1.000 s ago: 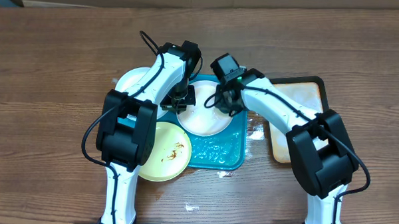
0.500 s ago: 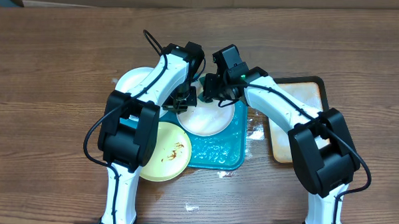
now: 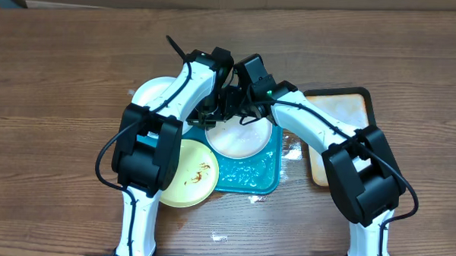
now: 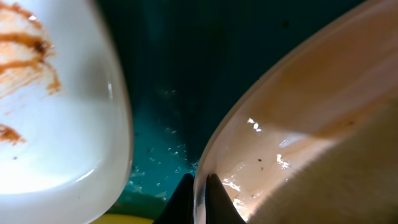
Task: Clean dirty plates on tray and stack at the side
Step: 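Scrub the pink plate with the sponge while the left gripper holds it, then return the sponge to the baking tray with the right gripper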
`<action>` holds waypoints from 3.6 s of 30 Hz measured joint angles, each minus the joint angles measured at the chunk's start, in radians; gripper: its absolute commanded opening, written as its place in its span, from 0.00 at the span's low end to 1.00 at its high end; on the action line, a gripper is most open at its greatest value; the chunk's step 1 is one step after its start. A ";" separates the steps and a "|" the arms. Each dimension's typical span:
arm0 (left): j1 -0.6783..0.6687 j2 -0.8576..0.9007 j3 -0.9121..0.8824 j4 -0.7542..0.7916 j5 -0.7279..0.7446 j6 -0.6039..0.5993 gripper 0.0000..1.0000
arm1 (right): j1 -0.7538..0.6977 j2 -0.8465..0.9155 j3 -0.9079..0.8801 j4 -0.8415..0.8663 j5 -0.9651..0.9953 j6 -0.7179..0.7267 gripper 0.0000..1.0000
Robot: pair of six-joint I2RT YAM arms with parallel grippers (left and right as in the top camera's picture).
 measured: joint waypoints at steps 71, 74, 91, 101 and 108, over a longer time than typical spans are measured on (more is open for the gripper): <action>0.031 0.004 -0.001 0.024 0.203 -0.062 0.04 | -0.234 -0.040 -0.065 -0.311 -0.023 -0.295 0.04; 0.040 0.004 -0.001 0.027 0.185 -0.066 0.04 | -0.229 -0.040 -0.061 -0.328 -0.094 -0.356 0.04; 0.042 0.004 0.000 0.040 0.170 -0.056 0.04 | -0.232 -0.272 0.220 -0.594 -0.111 -0.364 0.04; 0.042 0.012 0.161 -0.193 0.000 -0.087 0.04 | -0.363 -0.272 0.224 -0.710 -0.016 -0.335 0.04; 0.033 0.011 0.385 -0.360 -0.138 -0.114 0.04 | -0.449 -0.272 0.224 -0.780 0.051 -0.328 0.04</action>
